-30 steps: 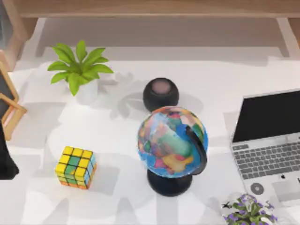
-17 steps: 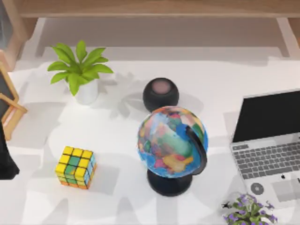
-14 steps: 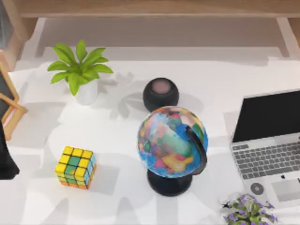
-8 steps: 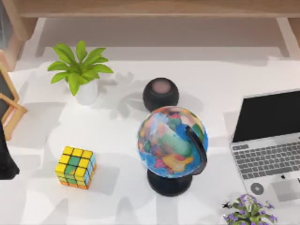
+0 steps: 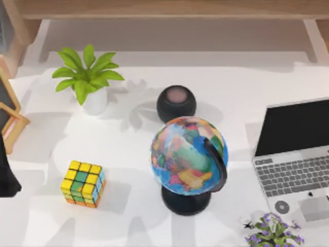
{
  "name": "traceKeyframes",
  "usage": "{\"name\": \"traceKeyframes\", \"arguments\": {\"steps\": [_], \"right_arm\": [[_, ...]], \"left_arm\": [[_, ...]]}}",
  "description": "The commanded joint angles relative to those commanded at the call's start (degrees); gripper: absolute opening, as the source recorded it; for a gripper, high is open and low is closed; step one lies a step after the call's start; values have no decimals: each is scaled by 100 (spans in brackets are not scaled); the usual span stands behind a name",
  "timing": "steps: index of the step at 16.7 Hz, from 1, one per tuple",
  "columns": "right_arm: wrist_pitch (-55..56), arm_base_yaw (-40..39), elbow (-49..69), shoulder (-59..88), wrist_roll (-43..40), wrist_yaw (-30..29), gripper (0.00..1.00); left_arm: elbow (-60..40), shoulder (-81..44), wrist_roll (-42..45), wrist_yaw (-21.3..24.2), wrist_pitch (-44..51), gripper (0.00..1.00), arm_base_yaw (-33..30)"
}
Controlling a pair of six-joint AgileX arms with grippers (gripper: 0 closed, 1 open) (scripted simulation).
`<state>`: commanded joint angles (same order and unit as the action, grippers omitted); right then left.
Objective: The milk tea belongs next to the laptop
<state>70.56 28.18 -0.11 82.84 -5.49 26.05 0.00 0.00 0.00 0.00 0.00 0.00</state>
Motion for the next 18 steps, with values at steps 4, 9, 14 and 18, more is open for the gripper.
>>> {"name": "traceKeyframes", "arguments": {"steps": [4,9,14,18], "right_arm": [[7,-364,400,389,92,-367,100],[467,-827,1327,1830,192,-864,100],[785,-896,1534,2250,208,-923,100],[785,-896,1534,2250,208,-923,85]], "left_arm": [[0,0,0,0,0,100,0],[0,0,0,0,0,100,0],[0,0,0,0,0,100,0],[0,0,0,0,0,100,0]]}}
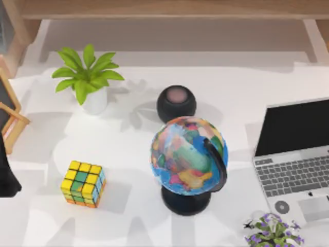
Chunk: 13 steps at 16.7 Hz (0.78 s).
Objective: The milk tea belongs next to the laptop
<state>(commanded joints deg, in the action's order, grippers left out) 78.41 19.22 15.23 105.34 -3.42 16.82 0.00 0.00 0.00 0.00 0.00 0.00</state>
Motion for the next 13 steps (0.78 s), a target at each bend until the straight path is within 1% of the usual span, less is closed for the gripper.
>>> {"name": "traceKeyframes", "arguments": {"steps": [11,12,13], "right_arm": [[0,0,0,0,0,0,2],[0,0,0,0,0,0,0],[0,0,0,0,0,0,0]], "left_arm": [[0,0,0,0,0,100,0],[0,0,0,0,0,100,0],[0,0,0,0,0,100,0]]}}
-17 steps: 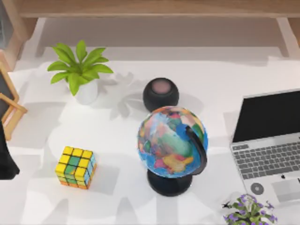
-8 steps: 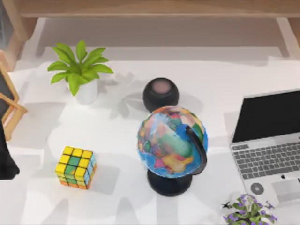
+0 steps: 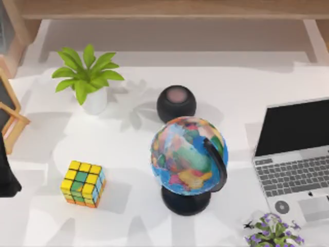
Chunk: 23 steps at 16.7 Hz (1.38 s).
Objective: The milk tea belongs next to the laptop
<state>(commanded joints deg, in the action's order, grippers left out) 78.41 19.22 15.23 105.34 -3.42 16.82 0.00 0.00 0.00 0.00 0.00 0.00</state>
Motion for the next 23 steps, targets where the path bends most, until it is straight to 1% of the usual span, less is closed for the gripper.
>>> {"name": "traceKeyframes", "arguments": {"steps": [8,13,16,18,21,23], "right_arm": [[-3,18,-8,8,5,-11,0],[-400,324,12,-7,30,-475,0],[-501,305,80,-160,107,-578,0],[-530,191,104,-352,113,-478,0],[-460,24,37,-427,38,-57,0],[-456,2,16,-430,10,7,0]], "left_arm": [[0,0,0,0,0,100,0],[0,0,0,0,0,100,0],[0,0,0,0,0,100,0],[0,0,0,0,0,100,0],[0,0,0,0,0,100,0],[0,0,0,0,0,100,0]]}}
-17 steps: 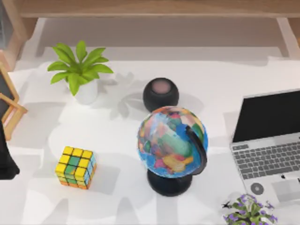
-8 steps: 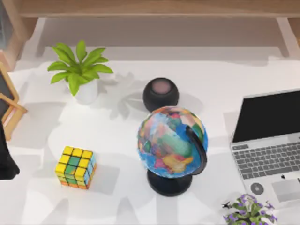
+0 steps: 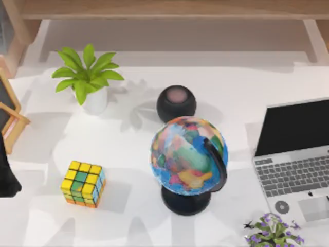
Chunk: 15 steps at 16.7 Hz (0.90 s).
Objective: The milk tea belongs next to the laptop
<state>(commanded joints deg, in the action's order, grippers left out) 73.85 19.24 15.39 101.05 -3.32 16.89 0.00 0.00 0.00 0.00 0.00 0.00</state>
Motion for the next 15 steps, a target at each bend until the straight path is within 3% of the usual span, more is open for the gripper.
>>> {"name": "traceKeyframes", "arguments": {"steps": [7,15], "right_arm": [[-261,101,-33,-334,-8,41,0],[-2407,494,-654,-2682,-202,444,0]], "left_arm": [[0,0,0,0,0,100,0],[0,0,0,0,0,100,0]]}}
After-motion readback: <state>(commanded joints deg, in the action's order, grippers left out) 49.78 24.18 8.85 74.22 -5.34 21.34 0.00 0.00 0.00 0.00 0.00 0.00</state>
